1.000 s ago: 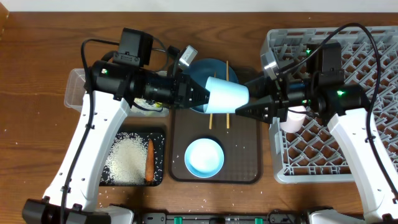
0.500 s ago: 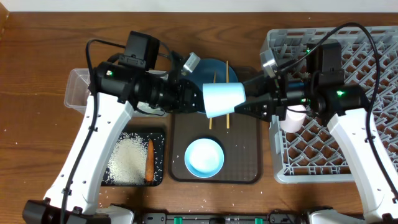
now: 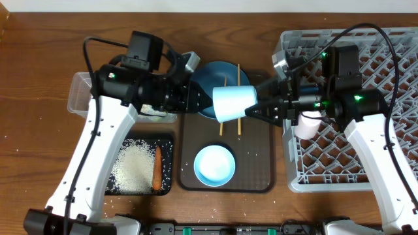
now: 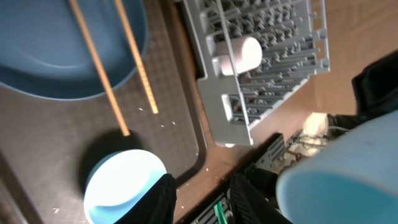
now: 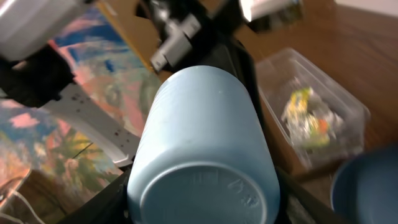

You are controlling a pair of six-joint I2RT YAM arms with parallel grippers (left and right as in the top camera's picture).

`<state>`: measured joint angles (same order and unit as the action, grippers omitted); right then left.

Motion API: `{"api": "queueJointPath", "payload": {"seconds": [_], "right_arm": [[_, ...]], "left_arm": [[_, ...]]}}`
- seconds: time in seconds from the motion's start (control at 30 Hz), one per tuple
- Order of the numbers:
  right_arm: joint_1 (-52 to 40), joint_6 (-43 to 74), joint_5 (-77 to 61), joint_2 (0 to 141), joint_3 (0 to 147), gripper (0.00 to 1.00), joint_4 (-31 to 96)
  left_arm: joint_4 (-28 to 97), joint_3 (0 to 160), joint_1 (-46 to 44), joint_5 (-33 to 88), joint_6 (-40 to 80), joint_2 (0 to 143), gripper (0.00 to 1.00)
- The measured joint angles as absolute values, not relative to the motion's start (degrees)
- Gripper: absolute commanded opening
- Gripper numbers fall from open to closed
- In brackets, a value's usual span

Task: Sort waste into correct bins and load items into the dishwasher rack
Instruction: 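Release the left gripper and carry the cup right over the rack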

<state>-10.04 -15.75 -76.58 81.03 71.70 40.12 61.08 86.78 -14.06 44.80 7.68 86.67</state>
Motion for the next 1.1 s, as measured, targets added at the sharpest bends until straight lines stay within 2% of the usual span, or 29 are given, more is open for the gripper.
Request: {"api": "queueJointPath", "payload": {"seconds": [0.23,0.5,0.6,1.1], "right_arm": [[-10.0,-8.6,-60.1,81.0,71.7,0.22,45.3],[-6.6,2.0,-36.2,78.0,71.8,0.23,52.1],[-5.1,3.6,-29.1,74.7,72.2,0.23,55.7],[-3.4,7.5,-8.7,67.5,74.0,0.21,74.9]], "left_arm": [[62.5,86.8,-12.5,40.9,7.7,86.7,0.41],[65.4,86.8,-12.5,32.4,7.7,86.7,0.74],[65.5,86.8,-12.5,31.1,7.7,86.7,0.82],[65.5,86.8,-12.5,29.6,7.7,86.7,0.93]]}}
